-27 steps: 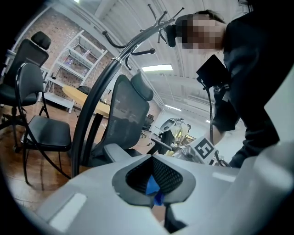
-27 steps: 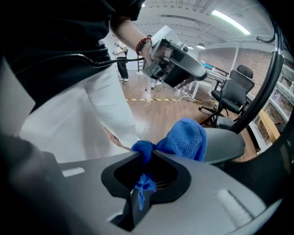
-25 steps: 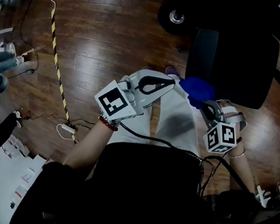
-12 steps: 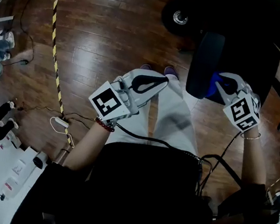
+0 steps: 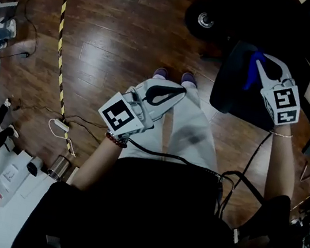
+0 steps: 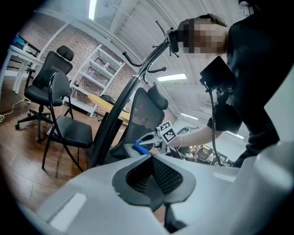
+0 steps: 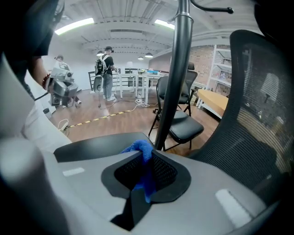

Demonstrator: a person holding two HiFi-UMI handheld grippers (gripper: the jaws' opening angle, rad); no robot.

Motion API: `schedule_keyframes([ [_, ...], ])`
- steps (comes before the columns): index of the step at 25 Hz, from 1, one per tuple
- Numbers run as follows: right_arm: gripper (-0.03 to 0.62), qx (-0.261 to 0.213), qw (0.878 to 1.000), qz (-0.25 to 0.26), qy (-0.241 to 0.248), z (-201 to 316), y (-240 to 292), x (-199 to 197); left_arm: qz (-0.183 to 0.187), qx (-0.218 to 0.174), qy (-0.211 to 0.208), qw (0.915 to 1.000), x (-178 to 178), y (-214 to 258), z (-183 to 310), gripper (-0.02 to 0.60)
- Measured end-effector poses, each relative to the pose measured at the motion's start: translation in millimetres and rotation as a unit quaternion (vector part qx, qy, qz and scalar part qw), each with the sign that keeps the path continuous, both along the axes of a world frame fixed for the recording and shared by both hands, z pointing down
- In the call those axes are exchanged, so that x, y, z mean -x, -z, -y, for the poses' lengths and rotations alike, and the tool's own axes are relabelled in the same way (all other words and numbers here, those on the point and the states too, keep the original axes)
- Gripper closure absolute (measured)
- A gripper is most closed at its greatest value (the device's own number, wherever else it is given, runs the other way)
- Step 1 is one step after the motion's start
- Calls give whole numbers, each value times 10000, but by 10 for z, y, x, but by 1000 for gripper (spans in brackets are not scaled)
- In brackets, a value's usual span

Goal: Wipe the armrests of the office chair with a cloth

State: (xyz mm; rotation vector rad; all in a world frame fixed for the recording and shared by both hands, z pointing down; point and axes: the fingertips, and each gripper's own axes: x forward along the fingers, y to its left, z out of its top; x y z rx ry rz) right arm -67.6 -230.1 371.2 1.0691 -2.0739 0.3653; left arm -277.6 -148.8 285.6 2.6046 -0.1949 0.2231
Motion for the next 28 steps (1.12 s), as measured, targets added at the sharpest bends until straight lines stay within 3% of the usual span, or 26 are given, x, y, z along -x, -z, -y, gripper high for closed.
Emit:
schedule_keyframes([
  [6, 551, -491, 9986, -172, -45, 525, 3, 72, 114, 207, 71, 9997, 115, -144, -51, 575],
  [11, 559, -985, 9950, 155, 54, 614, 40, 354, 116, 168, -66, 9998, 41, -16, -143, 575],
  [15, 559, -1505, 9847, 881, 74, 417, 140, 327, 92, 173, -79, 9998, 25, 43, -118, 575],
  [17, 557, -1636, 9811, 988, 286, 272, 171, 401, 134, 291, -81, 9995, 12, -7, -130, 575],
  [23, 557, -1322, 9791, 992, 1186, -344, 149, 769, 36, 723, 44, 9974, -180, -139, -152, 575],
  [28, 556, -729, 9773, 1340, 1472, -1056, 126, 1057, 48, 781, 36, 9969, -284, -183, -189, 575],
])
